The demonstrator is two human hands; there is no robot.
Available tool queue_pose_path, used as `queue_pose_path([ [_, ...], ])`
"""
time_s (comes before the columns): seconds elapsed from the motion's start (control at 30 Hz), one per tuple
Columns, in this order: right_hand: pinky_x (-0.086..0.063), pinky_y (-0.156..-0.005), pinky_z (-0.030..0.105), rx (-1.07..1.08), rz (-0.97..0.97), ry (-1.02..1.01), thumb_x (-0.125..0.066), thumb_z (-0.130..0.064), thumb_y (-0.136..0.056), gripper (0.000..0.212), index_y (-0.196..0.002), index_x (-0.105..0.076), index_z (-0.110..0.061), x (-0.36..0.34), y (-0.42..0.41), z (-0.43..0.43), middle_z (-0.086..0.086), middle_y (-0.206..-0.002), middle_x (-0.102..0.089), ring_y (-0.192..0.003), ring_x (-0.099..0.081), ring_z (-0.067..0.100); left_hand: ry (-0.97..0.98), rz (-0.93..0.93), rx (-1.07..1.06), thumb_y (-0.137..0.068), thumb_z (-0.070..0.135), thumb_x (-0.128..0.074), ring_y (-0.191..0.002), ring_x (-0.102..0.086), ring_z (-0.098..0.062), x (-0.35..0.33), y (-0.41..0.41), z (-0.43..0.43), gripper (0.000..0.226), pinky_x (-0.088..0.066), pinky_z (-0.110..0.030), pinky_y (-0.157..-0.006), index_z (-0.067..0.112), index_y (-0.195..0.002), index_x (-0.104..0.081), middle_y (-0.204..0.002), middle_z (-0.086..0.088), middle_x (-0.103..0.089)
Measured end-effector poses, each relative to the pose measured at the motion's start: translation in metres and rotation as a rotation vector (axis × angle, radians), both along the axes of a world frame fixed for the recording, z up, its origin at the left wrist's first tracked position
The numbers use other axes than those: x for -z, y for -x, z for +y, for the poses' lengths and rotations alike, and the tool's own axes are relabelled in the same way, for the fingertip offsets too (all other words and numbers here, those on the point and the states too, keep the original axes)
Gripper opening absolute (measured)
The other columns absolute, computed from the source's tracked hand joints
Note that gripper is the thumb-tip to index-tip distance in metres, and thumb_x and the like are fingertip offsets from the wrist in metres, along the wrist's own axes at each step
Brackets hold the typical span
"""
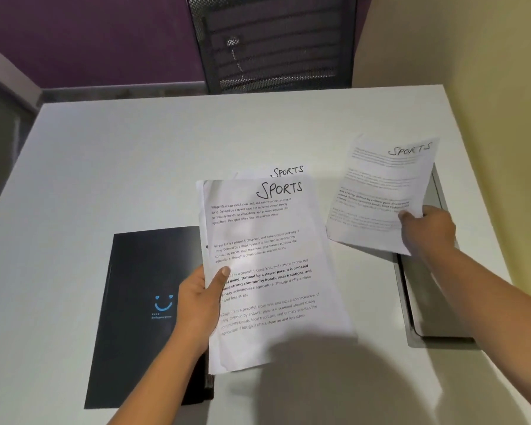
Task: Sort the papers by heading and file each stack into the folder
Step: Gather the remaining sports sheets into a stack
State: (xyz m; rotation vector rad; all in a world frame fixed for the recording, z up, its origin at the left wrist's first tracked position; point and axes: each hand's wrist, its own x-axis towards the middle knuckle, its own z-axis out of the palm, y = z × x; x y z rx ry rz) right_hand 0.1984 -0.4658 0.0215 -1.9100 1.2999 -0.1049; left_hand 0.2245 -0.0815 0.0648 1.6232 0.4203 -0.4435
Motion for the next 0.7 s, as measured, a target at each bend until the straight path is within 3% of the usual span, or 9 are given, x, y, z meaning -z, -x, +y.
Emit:
queue_pose_path([
  [0.17,-0.050,-0.076,0.028,-0.006,-0.244,-0.060,-0.064,-0.028,-0.094,0.023,-0.105,-0.071,-0.008,-0.030,-0.005,0.026,0.004,-0.096,-0.069,-0.085,-0.065,0.022,0.007,0.023,-0.014,-0.094,0.014,-0.062,-0.090,-0.074,-0.033,-0.008,0.000,0.016,0.013,-0.059,-0.051,-0.080,0.011,-0.104,-0.069,-0.097,-0.010,-0.077],
  [0.3,-0.050,-0.072,0.026,-0.057,-0.288,-0.126,-0.067,-0.024,-0.091,0.021,-0.104,-0.072,-0.008,-0.023,-0.012,0.071,0.007,-0.094,-0.072,-0.081,-0.068,0.021,0.026,-0.008,-0.023,-0.096,0.015,-0.059,-0.088,-0.075,-0.028,-0.022,-0.001,0.033,0.016,-0.060,-0.042,-0.073,0.015,-0.107,-0.070,-0.098,-0.006,-0.077],
  [0.37,-0.048,-0.071,0.027,-0.119,-0.206,-0.109,-0.065,-0.023,-0.091,0.016,-0.098,-0.071,-0.010,-0.013,-0.016,0.095,0.010,-0.093,-0.071,-0.081,-0.067,0.024,0.036,-0.023,-0.032,-0.096,0.016,-0.059,-0.087,-0.075,-0.027,-0.028,0.000,0.044,0.016,-0.059,-0.042,-0.073,0.017,-0.107,-0.070,-0.098,-0.006,-0.077],
  [0.47,-0.048,-0.071,0.030,-0.269,0.028,-0.057,-0.056,-0.025,-0.095,0.023,-0.106,-0.066,-0.007,0.009,-0.017,0.127,0.010,-0.104,-0.069,-0.083,-0.061,0.026,0.027,-0.025,-0.055,-0.095,0.017,-0.060,-0.089,-0.074,-0.030,-0.032,0.007,0.062,0.016,-0.059,-0.048,-0.078,0.017,-0.107,-0.070,-0.100,-0.008,-0.077],
  [0.6,-0.053,-0.080,0.042,-0.371,0.309,0.242,-0.066,-0.047,-0.085,0.053,-0.114,-0.053,-0.004,0.019,-0.018,0.160,0.015,-0.113,-0.059,-0.103,-0.059,0.034,0.019,-0.021,-0.115,-0.095,0.016,-0.060,-0.090,-0.074,-0.031,-0.032,0.017,0.083,0.015,-0.057,-0.048,-0.081,0.019,-0.104,-0.072,-0.100,-0.008,-0.077],
  [0.7,-0.051,-0.083,0.043,-0.277,0.366,0.078,-0.074,-0.043,-0.080,0.063,-0.119,-0.046,-0.002,0.016,-0.029,0.167,0.016,-0.116,-0.061,-0.107,-0.061,0.037,0.015,-0.011,-0.152,-0.095,0.017,-0.060,-0.091,-0.073,-0.032,-0.029,0.024,0.095,0.014,-0.056,-0.050,-0.083,0.020,-0.101,-0.073,-0.100,-0.008,-0.077],
])
